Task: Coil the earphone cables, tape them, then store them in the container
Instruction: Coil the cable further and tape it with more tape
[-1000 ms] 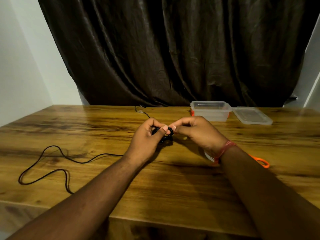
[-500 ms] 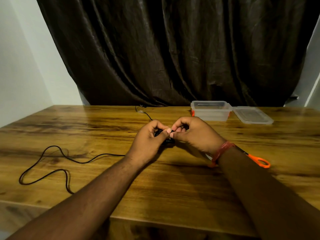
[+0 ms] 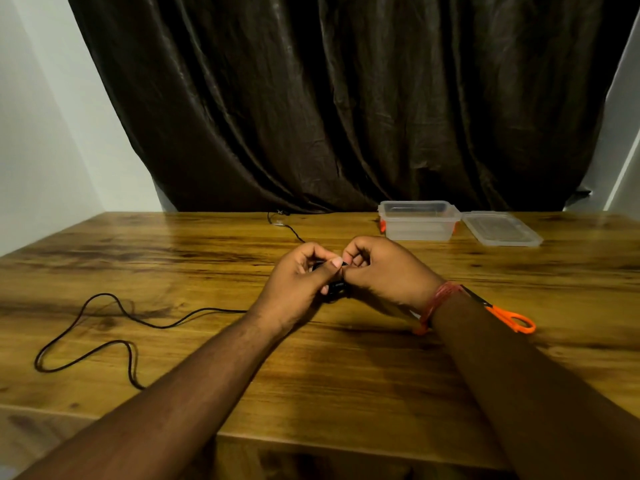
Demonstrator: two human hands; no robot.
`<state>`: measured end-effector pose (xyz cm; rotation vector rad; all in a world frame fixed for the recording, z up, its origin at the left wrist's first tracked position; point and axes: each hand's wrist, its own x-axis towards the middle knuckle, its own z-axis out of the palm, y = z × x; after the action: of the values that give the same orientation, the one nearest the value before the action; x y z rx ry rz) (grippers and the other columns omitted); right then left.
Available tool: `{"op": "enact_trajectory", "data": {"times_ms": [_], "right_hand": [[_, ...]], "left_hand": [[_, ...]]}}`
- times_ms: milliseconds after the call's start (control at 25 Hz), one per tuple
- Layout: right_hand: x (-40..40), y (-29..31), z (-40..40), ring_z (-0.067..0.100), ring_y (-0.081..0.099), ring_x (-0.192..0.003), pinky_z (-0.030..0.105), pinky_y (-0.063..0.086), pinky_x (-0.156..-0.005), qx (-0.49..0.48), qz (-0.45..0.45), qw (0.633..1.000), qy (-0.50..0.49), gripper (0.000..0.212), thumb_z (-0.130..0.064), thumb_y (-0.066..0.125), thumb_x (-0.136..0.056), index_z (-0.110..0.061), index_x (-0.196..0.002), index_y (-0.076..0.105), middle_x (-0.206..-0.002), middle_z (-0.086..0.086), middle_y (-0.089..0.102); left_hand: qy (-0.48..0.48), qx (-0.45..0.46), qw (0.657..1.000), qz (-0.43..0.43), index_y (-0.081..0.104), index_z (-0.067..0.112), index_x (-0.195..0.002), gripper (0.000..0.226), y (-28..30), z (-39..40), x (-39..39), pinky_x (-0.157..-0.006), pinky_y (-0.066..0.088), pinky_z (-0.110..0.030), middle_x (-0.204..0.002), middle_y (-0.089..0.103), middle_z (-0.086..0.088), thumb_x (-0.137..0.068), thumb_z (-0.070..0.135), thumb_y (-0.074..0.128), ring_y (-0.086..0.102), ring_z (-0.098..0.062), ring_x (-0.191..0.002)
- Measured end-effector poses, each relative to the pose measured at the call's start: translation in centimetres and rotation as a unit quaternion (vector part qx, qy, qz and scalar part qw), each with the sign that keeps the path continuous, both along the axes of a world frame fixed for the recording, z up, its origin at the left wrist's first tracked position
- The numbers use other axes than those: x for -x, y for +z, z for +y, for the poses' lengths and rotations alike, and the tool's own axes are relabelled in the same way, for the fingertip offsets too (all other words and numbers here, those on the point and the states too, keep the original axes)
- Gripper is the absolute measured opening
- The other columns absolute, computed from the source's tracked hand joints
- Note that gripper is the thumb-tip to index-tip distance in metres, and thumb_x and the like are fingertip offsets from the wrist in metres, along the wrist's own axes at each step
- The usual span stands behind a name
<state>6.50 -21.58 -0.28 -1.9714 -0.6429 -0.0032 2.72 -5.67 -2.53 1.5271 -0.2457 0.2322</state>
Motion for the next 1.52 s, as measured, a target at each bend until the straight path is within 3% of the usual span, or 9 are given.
{"op": "enact_trajectory", "data": {"times_ms": [200, 400, 600, 680, 800, 920, 1080, 1360, 1520], "right_hand": [[0.1, -0.2, 0.1, 0.003, 0.048, -0.057, 0.019, 0.041, -0.053, 0.048, -0.071, 0.996, -0.030, 0.014, -0.012, 0.072, -0.079, -0.015, -0.080, 0.059, -0.066, -0.005, 0.059], [0.1, -0.5, 0.3, 0.008, 0.052, -0.061, 0.022, 0.041, -0.054, 0.102, -0.155, 0.981, -0.062, 0.015, -0.017, 0.071, -0.078, -0.015, -0.082, 0.057, -0.070, -0.003, 0.061], [0.0, -0.8, 0.7, 0.015, 0.053, -0.074, 0.028, 0.035, -0.062, 0.170, -0.187, 0.966, -0.057, 0.009, -0.022, 0.062, -0.088, -0.015, -0.094, 0.062, -0.083, -0.002, 0.061], [-0.1, -1.0, 0.8, 0.018, 0.058, -0.075, 0.030, 0.040, -0.060, 0.151, -0.149, 0.976, -0.044, 0.011, -0.020, 0.058, -0.091, -0.014, -0.085, 0.064, -0.080, 0.001, 0.064], [-0.2, -1.2, 0.9, 0.023, 0.071, -0.079, 0.038, 0.054, -0.077, 0.009, 0.006, 1.000, 0.009, 0.020, -0.015, 0.058, -0.092, -0.018, -0.075, 0.067, -0.077, 0.005, 0.073], [-0.5, -1.4, 0.7, 0.034, 0.069, -0.078, 0.049, 0.055, -0.078, -0.103, 0.112, 0.988, 0.019, 0.017, -0.008, 0.064, -0.088, -0.013, -0.072, 0.062, -0.069, 0.006, 0.067], [-0.5, -1.0, 0.4, 0.022, 0.055, -0.062, 0.042, 0.045, -0.069, -0.122, 0.126, 0.984, 0.002, 0.015, 0.003, 0.066, -0.081, -0.010, -0.076, 0.061, -0.060, 0.002, 0.058], [0.1, -0.3, -0.2, 0.031, 0.059, -0.077, 0.054, 0.050, -0.087, -0.132, 0.139, 0.981, 0.025, 0.011, 0.008, 0.068, -0.084, 0.001, -0.088, 0.061, -0.071, 0.013, 0.061], [0.3, 0.3, -1.0, 0.032, 0.062, -0.076, 0.050, 0.054, -0.081, -0.100, 0.117, 0.988, 0.016, 0.018, 0.003, 0.071, -0.084, 0.011, -0.096, 0.061, -0.076, 0.019, 0.063]], "left_hand": [[0.007, -0.048, 0.999, -0.002, 0.061, 0.011, -0.090, 0.013, 0.2, -0.4, 0.2, -0.062, 0.052, -0.026, -0.061, 0.062, 0.007, -0.093, -0.001, 0.059, 0.057, -0.004, -0.058], [0.054, -0.141, 0.988, -0.032, 0.066, 0.028, -0.087, 0.013, -0.5, 0.1, -0.4, -0.076, 0.054, -0.041, -0.084, 0.068, 0.000, -0.086, 0.014, 0.066, 0.059, -0.009, -0.073], [0.036, -0.124, 0.991, -0.042, 0.068, 0.028, -0.087, 0.021, -0.6, 0.1, -0.3, -0.068, 0.053, -0.056, -0.083, 0.067, -0.016, -0.091, 0.007, 0.063, 0.055, -0.011, -0.060], [0.036, -0.126, 0.990, -0.054, 0.067, 0.020, -0.092, 0.019, -0.4, 0.0, -0.1, -0.070, 0.052, -0.063, -0.082, 0.066, -0.012, -0.093, 0.002, 0.061, 0.055, -0.011, -0.060], [0.029, -0.115, 0.991, -0.064, 0.069, 0.020, -0.091, 0.018, -0.3, 0.1, 0.1, -0.068, 0.052, -0.063, -0.077, 0.066, -0.001, -0.093, 0.003, 0.062, 0.057, -0.012, -0.061], [0.028, -0.128, 0.989, -0.062, 0.070, 0.027, -0.088, 0.021, -0.2, 0.1, 0.2, -0.065, 0.054, -0.056, -0.075, 0.066, 0.002, -0.092, 0.007, 0.065, 0.058, -0.012, -0.062], [0.040, -0.138, 0.988, -0.060, 0.068, 0.016, -0.094, 0.012, 0.1, 0.2, 0.4, -0.063, 0.056, -0.038, -0.081, 0.067, -0.006, -0.093, 0.005, 0.063, 0.058, -0.010, -0.063], [0.052, -0.170, 0.982, -0.064, 0.069, 0.022, -0.091, 0.012, -0.3, 0.6, -0.1, -0.064, 0.055, -0.038, -0.082, 0.069, -0.012, -0.093, 0.011, 0.065, 0.060, -0.011, -0.064], [0.067, -0.179, 0.980, -0.063, 0.068, 0.032, -0.086, 0.018, -0.4, 0.6, -0.1, -0.067, 0.058, -0.045, -0.092, 0.072, -0.008, -0.093, 0.015, 0.066, 0.063, -0.012, -0.068]]}}
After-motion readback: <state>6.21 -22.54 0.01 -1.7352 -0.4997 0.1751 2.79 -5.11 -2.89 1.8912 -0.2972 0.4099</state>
